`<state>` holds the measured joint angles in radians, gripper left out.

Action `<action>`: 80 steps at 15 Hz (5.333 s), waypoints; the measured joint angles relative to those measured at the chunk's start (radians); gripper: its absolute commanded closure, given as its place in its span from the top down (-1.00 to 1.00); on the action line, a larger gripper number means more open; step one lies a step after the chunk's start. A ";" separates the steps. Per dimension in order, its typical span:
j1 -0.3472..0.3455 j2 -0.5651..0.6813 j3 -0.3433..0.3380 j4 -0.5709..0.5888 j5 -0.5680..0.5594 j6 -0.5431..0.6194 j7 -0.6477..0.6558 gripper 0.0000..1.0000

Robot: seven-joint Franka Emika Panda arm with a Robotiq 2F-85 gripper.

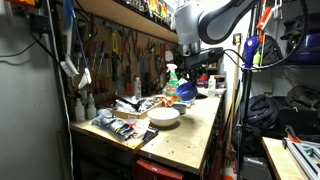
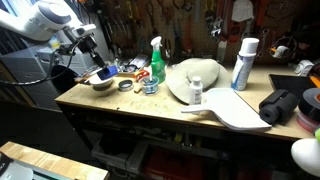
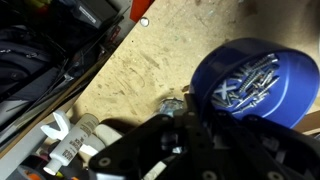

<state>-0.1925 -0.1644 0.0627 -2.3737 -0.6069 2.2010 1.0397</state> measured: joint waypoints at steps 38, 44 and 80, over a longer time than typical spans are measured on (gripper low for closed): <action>0.218 0.346 -0.018 0.266 -0.583 -0.578 0.134 -0.86; 0.219 0.348 -0.017 0.281 -0.550 -0.578 0.119 -0.86; 0.344 0.754 -0.007 0.399 -0.885 -1.014 0.150 -0.87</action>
<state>0.1517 0.5895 0.0559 -1.9742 -1.4920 1.1873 1.1893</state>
